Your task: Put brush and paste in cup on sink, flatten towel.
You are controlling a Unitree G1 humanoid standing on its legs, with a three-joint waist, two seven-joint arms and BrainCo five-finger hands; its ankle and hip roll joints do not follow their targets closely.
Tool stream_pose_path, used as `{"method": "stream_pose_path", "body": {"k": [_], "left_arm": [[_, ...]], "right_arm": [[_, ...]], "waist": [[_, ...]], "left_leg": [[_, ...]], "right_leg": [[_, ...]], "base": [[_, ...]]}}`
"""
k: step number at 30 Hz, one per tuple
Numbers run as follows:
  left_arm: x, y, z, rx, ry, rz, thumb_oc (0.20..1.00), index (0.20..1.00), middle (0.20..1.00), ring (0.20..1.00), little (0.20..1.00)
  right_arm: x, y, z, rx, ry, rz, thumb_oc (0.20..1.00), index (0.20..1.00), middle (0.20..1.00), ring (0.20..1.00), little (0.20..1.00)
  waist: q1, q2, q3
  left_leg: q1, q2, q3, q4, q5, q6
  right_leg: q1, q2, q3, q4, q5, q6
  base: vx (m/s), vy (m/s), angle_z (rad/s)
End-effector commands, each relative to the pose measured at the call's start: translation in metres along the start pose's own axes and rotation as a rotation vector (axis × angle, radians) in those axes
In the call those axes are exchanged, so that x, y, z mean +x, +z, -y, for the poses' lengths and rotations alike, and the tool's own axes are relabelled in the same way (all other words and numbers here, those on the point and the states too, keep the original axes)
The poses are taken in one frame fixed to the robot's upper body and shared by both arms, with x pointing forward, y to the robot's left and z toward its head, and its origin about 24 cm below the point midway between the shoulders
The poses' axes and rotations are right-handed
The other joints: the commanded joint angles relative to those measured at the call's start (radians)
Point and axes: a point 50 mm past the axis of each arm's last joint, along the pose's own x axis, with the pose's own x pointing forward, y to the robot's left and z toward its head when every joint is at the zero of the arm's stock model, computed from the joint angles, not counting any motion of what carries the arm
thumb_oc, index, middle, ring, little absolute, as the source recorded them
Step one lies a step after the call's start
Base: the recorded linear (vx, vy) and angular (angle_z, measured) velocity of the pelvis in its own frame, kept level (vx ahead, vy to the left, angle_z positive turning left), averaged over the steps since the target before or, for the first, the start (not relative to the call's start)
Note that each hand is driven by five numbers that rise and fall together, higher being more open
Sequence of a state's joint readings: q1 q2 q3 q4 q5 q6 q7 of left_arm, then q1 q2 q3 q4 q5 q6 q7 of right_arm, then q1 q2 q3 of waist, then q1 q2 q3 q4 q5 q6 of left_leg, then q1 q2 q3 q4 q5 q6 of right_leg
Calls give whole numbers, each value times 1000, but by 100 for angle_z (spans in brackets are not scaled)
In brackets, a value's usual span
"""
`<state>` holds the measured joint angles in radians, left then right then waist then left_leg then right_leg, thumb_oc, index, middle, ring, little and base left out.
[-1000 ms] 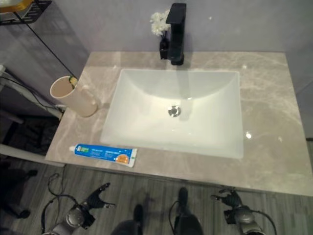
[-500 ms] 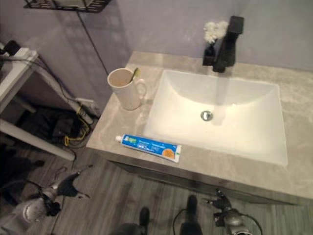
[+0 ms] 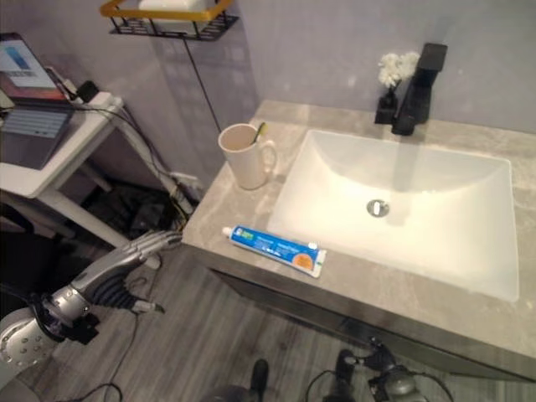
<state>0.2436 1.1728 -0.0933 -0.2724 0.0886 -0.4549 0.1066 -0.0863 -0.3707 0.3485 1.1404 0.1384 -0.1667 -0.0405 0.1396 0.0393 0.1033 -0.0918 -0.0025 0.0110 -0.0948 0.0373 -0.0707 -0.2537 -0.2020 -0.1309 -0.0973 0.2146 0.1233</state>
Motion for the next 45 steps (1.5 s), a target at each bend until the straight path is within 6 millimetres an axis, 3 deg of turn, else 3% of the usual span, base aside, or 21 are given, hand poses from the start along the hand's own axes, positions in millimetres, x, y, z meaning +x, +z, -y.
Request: {"method": "stream_pose_path", "body": {"k": [1,12,23,37,38,45], "left_arm": [[8,3,-21,-4,108,47,1000,1000,1000,1000,1000],[31,11,-24,34,105,126,1000,1000,1000,1000,1000],[37,7,-31,61,139,118,1000,1000,1000,1000,1000],[28,-12,-22,87,97,-12,1000,1000,1000,1000,1000],[27,-15,-20,91,89,-23,918,918,918,918,918],[27,-21,-17,178,22,-39,846,846,846,846,846]], "right_arm": [[6,29,10,-79,3,92,1000,1000,1000,1000,1000],[0,4,-4,-58,37,22,1000,1000,1000,1000,1000],[2,12,-6,-40,39,50,1000,1000,1000,1000,1000],[5,28,-3,-22,14,103,1000,1000,1000,1000,1000],[5,28,-3,-25,13,105,1000,1000,1000,1000,1000],[5,33,0,-35,8,126,1000,1000,1000,1000,1000]], "waist": [[-26,3,38],[-116,-57,38],[-129,-75,38],[-118,-73,46],[-119,-73,46],[-122,-74,52]], "left_leg": [[-69,20,-2,7,11,-5],[-180,44,64,7,35,-15],[-202,53,75,7,38,-18],[-228,47,60,7,43,-15],[-230,47,58,7,43,-14],[-248,46,58,7,47,-14]], "right_leg": [[47,-21,37,10,-42,67],[-113,14,123,10,-8,63],[-149,24,151,10,0,62],[-164,19,145,10,-1,60],[-166,20,146,10,0,60],[-183,17,149,10,5,61]], "base": [[-36,2,-51],[1,-9,-28],[19,-6,-9],[0,0,0],[0,0,0],[-1,0,0]]}}
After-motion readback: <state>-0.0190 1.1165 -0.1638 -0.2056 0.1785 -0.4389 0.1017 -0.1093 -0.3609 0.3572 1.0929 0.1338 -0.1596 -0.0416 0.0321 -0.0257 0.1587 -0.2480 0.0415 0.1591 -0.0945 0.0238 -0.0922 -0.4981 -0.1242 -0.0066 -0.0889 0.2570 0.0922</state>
